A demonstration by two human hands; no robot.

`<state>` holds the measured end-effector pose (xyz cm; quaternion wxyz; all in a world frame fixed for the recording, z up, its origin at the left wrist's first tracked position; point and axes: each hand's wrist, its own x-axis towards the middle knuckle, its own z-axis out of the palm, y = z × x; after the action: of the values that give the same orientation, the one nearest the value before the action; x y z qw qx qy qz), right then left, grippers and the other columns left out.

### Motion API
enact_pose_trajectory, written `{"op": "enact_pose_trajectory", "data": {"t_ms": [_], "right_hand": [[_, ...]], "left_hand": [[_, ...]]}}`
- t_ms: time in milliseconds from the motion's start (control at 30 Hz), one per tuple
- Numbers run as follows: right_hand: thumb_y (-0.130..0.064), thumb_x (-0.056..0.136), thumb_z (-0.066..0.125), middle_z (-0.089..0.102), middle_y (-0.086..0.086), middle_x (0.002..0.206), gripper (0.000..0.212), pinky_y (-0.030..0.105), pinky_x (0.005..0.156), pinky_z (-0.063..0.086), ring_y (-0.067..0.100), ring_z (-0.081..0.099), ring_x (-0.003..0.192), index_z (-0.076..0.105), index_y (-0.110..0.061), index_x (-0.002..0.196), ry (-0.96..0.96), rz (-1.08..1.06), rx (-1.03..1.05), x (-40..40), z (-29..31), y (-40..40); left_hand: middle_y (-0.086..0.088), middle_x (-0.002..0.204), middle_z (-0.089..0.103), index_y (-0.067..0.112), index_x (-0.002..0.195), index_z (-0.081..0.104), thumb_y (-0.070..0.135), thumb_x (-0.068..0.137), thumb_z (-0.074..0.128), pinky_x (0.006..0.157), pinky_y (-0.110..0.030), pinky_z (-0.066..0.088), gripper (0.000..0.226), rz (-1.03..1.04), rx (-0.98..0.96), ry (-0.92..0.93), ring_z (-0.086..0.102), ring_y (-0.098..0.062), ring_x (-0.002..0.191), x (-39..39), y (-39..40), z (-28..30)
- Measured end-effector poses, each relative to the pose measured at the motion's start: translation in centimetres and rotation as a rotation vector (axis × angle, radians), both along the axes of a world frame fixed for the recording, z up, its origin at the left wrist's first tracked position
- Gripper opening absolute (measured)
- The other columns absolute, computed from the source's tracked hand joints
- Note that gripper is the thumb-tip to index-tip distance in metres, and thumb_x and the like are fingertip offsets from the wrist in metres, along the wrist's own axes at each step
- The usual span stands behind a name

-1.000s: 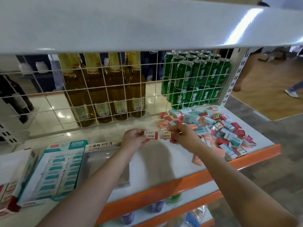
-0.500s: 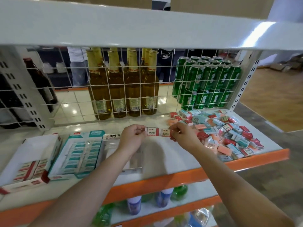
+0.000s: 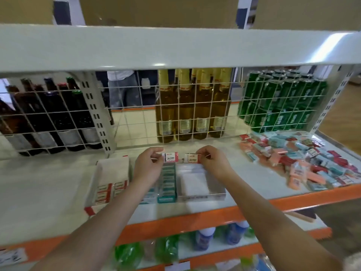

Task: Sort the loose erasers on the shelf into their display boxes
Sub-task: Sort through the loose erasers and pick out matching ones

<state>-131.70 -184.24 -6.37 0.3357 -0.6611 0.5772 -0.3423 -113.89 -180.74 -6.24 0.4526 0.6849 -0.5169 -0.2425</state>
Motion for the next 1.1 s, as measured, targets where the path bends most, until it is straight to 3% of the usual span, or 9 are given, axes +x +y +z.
{"op": "enact_pose_trajectory", "data": {"t_ms": [167,300,400,533,667,800,900,1000,1100], "right_hand": [[-0.013,0.095,0.048,0.064,0.002,0.104,0.019,0.027,0.079,0.048,0.016,0.058,0.094,0.061,-0.012,0.108,0.055,0.088,0.019,6.3,0.1,1.4],[-0.014,0.094,0.051,0.061,-0.003,0.097,0.018,0.015,0.066,0.042,0.008,0.055,0.086,0.061,-0.013,0.109,0.055,0.134,0.006,10.7,0.0,2.1],[-0.016,0.095,0.049,0.062,-0.003,0.1,0.018,0.018,0.071,0.046,0.012,0.057,0.089,0.062,-0.017,0.107,0.082,0.139,0.008,13.6,-0.3,2.3],[-0.018,0.094,0.049,0.064,-0.002,0.101,0.017,0.014,0.061,0.041,0.011,0.057,0.085,0.063,-0.018,0.104,0.157,0.137,0.003,16.6,-0.7,2.3],[-0.018,0.093,0.049,0.064,0.001,0.1,0.016,0.028,0.078,0.051,0.017,0.061,0.092,0.063,-0.017,0.102,0.246,0.12,0.012,18.8,-1.2,2.3],[-0.017,0.094,0.047,0.063,0.003,0.096,0.017,0.028,0.077,0.053,0.019,0.062,0.088,0.063,-0.016,0.099,0.366,0.116,0.033,20.2,-1.3,2.3],[-0.017,0.094,0.046,0.064,0.007,0.096,0.017,0.033,0.082,0.055,0.022,0.063,0.088,0.062,-0.012,0.098,0.436,0.115,0.069,21.1,-0.9,2.2],[-0.018,0.094,0.048,0.062,0.01,0.107,0.023,0.036,0.091,0.051,0.024,0.062,0.096,0.058,-0.007,0.111,0.597,0.179,0.172,21.7,0.6,2.1],[-0.02,0.094,0.047,0.06,0.011,0.112,0.028,0.037,0.095,0.048,0.025,0.06,0.101,0.054,-0.008,0.118,0.675,0.212,0.239,22.3,1.3,1.7]], "left_hand": [[0.0,0.097,0.064,0.017,0.105,0.067,0.008,0.09,0.056,0.075,-0.022,0.041,0.021,0.033,-0.002,-0.042,0.057,-0.015,0.086,7.0,1.8,-0.6],[-0.001,0.098,0.064,0.015,0.106,0.067,0.009,0.09,0.056,0.075,-0.022,0.042,0.02,0.056,0.028,-0.125,0.057,-0.015,0.084,11.7,3.3,-1.2],[-0.001,0.103,0.063,0.012,0.109,0.067,0.009,0.09,0.058,0.078,-0.022,0.041,0.021,0.059,0.067,-0.177,0.055,-0.012,0.088,14.1,4.0,-1.7],[-0.004,0.11,0.066,0.008,0.109,0.068,0.008,0.089,0.059,0.08,-0.017,0.04,0.022,0.068,0.122,-0.259,0.059,-0.016,0.095,15.9,4.2,-2.2],[-0.002,0.112,0.066,0.012,0.108,0.068,0.014,0.09,0.057,0.081,-0.024,0.045,0.021,0.055,0.197,-0.352,0.062,-0.02,0.102,16.6,3.6,-2.5],[-0.007,0.109,0.067,0.009,0.104,0.069,0.015,0.091,0.055,0.086,-0.035,0.051,0.02,0.018,0.256,-0.376,0.062,-0.024,0.099,16.7,2.7,-2.5],[-0.006,0.102,0.067,0.011,0.098,0.07,0.015,0.091,0.051,0.078,-0.031,0.05,0.021,-0.013,0.292,-0.453,0.062,-0.023,0.093,16.7,2.2,-2.2],[-0.005,0.096,0.066,0.011,0.089,0.068,0.013,0.091,0.048,0.069,-0.028,0.044,0.02,-0.032,0.306,-0.541,0.057,-0.02,0.083,16.7,1.7,-2.0],[-0.004,0.097,0.065,0.013,0.092,0.067,0.011,0.09,0.047,0.068,-0.026,0.042,0.02,-0.021,0.333,-0.609,0.059,-0.021,0.087,16.7,1.3,-2.0]]}}
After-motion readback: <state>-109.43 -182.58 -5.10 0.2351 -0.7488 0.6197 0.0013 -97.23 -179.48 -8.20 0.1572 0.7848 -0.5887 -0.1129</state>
